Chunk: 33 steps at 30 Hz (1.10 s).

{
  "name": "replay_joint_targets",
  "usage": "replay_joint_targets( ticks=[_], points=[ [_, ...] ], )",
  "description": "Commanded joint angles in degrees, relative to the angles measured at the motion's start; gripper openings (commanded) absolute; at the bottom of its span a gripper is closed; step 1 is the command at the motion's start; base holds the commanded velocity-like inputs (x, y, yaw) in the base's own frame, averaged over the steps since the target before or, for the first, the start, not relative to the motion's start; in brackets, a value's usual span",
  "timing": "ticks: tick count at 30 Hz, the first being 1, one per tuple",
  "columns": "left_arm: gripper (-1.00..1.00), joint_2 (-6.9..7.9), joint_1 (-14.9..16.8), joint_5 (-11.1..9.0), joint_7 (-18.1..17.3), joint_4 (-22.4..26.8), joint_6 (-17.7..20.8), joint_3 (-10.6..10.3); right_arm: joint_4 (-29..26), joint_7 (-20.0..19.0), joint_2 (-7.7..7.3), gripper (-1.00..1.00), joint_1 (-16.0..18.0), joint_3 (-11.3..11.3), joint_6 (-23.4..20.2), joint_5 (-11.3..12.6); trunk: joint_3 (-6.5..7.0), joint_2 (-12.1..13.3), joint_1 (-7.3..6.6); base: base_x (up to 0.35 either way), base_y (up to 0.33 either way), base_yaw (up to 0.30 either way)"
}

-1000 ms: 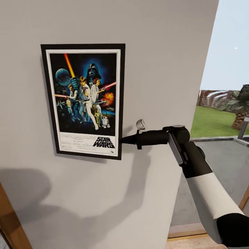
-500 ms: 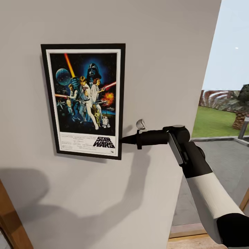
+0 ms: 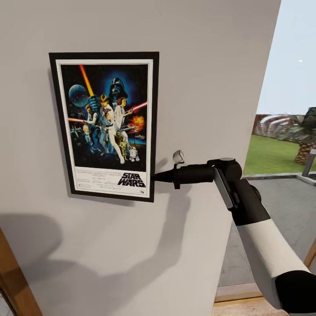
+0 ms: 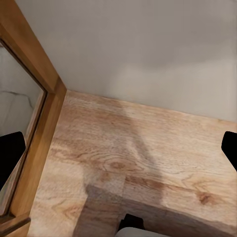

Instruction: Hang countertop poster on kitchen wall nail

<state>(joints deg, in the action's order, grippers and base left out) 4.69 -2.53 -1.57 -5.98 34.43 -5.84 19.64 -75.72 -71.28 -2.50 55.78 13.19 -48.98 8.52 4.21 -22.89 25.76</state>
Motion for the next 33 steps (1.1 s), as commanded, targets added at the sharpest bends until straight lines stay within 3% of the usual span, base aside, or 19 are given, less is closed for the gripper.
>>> replay_joint_targets(
  ticks=[1,33],
  points=[
    [1.0,-0.03,0.0,-0.2,-0.4,0.0,0.0,0.2,0.0,0.0,-0.05,-1.0,0.0,0.1,-0.5,0.4,-0.01,0.0,0.02,0.0,0.0,0.0],
    [1.0,-0.03,0.0,-0.1,-0.4,0.0,0.0,0.2,0.0,0.0,-0.05,-1.0,0.1,0.1,-0.5,0.4,-0.01,0.0,0.02,0.01,0.0,0.0]
  ],
)
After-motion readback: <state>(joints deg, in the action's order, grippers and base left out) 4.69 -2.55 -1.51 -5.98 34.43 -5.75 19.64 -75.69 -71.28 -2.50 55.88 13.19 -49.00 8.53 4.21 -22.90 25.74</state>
